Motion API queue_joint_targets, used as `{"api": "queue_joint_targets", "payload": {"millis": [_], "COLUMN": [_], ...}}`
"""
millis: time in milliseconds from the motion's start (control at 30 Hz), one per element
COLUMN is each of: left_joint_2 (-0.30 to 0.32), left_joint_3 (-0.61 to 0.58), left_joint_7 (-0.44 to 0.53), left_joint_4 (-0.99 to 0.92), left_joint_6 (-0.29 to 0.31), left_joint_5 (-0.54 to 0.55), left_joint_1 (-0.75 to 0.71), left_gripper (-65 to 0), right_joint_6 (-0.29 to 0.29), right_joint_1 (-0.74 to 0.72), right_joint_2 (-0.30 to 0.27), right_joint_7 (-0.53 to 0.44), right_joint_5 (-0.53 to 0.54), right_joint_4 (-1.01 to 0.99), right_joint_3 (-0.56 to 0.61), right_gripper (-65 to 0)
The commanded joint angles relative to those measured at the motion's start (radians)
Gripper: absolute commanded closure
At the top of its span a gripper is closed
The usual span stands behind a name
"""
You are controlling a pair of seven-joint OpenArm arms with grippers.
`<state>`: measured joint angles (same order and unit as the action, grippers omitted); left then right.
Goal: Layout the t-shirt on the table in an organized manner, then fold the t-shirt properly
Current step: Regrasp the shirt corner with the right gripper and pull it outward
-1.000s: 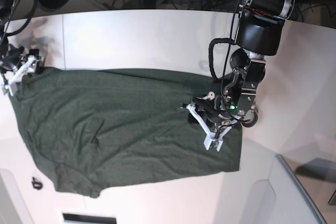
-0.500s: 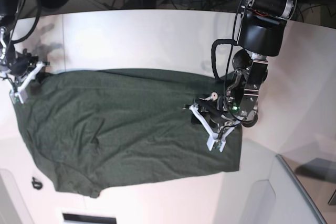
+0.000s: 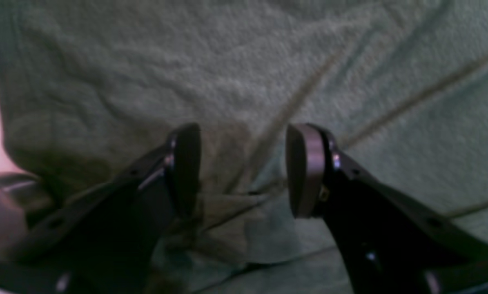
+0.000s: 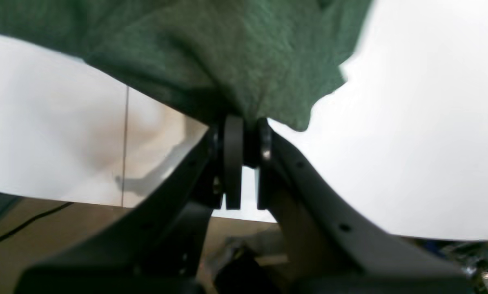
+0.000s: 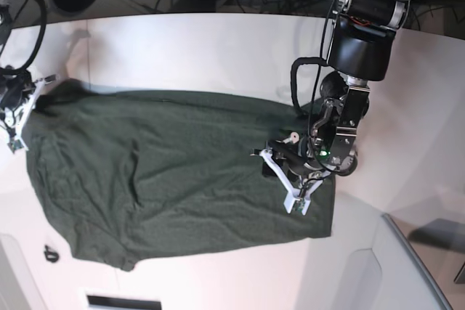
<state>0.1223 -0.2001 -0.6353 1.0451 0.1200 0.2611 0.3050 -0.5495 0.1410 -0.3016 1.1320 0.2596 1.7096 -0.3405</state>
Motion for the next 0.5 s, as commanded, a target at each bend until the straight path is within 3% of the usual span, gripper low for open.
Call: {"api": "queue_joint_targets", "payload": {"millis": [0, 200, 333, 400, 467], "left_joint_2": [0.001, 0.001, 0.001, 0.001, 0.001], "left_joint_3": [0.0, 0.0, 0.0, -0.002, -0.002], "left_joint_7": [0.019, 0.019, 0.019, 0.016, 0.015], "left_joint_4": [0.014, 0.016, 0.017, 0.017, 0.019], "left_joint_6": [0.0, 0.0, 0.0, 0.0, 0.0], "left_joint_5": [0.002, 0.0, 0.0, 0.0, 0.0], "left_joint_1": [0.026, 0.023, 0.02, 0.018, 0.018], "left_gripper": [-31.9, -31.9, -31.9, -31.9, -31.9], "right_joint_6": [-0.002, -0.002, -0.001, -0.001, -0.001], "right_joint_1": [-0.024, -0.205, -0.381, -0.447, -0.535], "right_joint_2": [-0.017, -0.017, -0.017, 0.006, 0.029], "right_joint_7": [0.0, 0.076, 0.072, 0.012, -0.158], "right_joint_5": [0.007, 0.007, 0.007, 0.007, 0.005], "right_joint_4": [0.056, 0.066, -0.124, -0.259, -0.449], "right_joint_3": [-0.004, 0.021, 0.166, 0.251, 0.349], "right_gripper": [-3.3, -3.3, -3.3, -3.5, -3.6]}}
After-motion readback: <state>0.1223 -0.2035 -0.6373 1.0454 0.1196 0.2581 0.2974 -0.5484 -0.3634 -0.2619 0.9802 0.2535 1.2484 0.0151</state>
